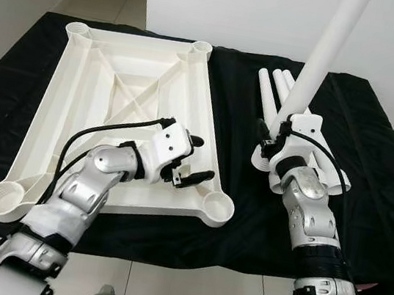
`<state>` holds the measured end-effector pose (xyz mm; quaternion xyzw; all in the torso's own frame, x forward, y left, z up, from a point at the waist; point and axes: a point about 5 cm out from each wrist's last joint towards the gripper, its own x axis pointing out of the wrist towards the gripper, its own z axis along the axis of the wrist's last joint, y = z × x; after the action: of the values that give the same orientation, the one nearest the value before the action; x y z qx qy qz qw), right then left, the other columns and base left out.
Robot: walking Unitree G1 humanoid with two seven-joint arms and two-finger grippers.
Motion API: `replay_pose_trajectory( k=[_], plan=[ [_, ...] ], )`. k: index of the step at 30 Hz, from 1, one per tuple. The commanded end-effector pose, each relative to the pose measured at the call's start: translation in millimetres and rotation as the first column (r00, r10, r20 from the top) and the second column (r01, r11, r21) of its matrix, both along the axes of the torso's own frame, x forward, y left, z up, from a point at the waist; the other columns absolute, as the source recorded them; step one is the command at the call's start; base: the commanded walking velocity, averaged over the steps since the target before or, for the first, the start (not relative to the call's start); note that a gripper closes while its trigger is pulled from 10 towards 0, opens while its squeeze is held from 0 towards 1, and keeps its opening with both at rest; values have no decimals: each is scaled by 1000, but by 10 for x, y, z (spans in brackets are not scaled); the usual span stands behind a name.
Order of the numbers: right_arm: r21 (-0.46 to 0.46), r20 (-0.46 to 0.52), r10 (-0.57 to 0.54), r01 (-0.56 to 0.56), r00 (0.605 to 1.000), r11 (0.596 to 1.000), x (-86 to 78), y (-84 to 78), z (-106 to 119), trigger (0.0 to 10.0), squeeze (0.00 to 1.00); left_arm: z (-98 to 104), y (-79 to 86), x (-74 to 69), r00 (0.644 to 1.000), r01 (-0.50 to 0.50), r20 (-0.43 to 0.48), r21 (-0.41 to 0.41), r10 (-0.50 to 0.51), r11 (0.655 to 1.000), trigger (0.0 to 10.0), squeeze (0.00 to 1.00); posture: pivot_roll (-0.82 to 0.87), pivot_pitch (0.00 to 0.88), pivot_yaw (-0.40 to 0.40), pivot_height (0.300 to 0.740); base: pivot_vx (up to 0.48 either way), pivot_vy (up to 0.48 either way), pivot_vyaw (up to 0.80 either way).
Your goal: Building children table
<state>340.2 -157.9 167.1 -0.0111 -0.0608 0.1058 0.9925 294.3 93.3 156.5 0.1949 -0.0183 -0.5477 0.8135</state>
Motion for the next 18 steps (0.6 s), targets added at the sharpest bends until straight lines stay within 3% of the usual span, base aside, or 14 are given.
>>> replay_pose_trajectory(
  k=[1,3,10,13,14,15,18],
  plan=[
    [7,28,12,-12,1000,1000,-24,-12,33,10000,0,-104,2,-82,995,62,-78,38,-59,997,10000,0,89,6,-42,740,0,0,0],
    [4,30,18,-18,999,1000,-34,-26,32,10000,0,-181,65,-130,992,66,-113,77,-57,995,10000,0,92,4,-43,740,0,0,0],
    [-7,27,8,-8,1000,1000,-21,-72,40,10000,0,-334,169,-151,994,48,-105,219,-26,975,10000,0,90,0,-41,740,0,0,0],
    [-9,30,7,-7,1000,1000,-13,-77,48,10000,0,-380,186,-68,997,-20,-73,267,41,964,10000,0,88,0,-39,740,0,0,0],
    [-8,32,9,-9,999,1000,-10,-72,55,10000,0,-358,194,85,988,-147,-12,281,157,948,10000,0,83,0,-37,740,0,0,0],
    [-7,33,9,-9,999,1000,-10,-69,56,10000,0,-345,199,134,981,-189,8,281,195,941,10000,0,83,0,-37,740,0,0,0],
    [-6,34,12,-12,999,1000,-13,-59,56,10000,0,-312,187,197,971,-234,24,266,237,935,10000,0,80,0,-35,740,0,0,0]
  ],
)
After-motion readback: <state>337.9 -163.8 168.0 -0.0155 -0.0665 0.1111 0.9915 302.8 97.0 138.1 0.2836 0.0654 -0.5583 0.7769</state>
